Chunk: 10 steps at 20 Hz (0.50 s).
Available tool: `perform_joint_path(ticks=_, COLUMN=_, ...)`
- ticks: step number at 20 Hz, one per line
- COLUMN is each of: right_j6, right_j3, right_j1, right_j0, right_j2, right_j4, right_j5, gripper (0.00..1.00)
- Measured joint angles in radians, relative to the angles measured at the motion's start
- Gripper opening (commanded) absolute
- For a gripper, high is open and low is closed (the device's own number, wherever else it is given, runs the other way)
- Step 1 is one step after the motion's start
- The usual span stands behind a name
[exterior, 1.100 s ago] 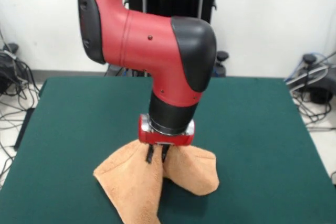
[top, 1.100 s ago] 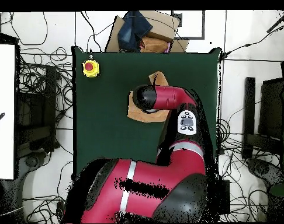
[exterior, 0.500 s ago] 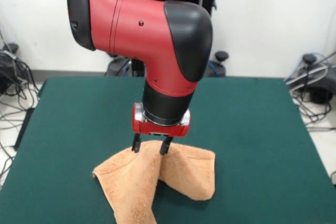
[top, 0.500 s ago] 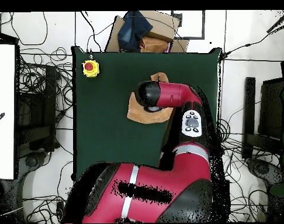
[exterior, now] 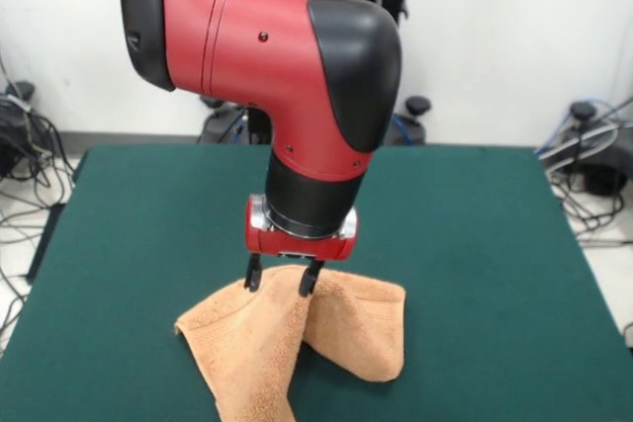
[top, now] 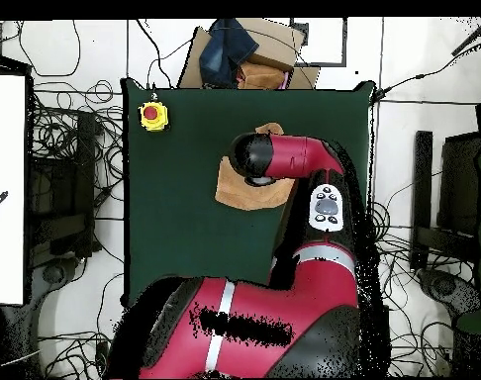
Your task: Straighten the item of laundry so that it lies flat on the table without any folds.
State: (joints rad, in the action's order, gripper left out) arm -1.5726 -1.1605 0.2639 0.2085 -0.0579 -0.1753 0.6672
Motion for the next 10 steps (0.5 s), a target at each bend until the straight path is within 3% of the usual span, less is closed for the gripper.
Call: perform_joint_path(ticks=10, right_j6=0.0, right_j3=0.002, right_j1=-0.007, right_j0=-0.002, right_j2=0.0, right_j4=0.0, right_j5=-0.002, gripper=1.0)
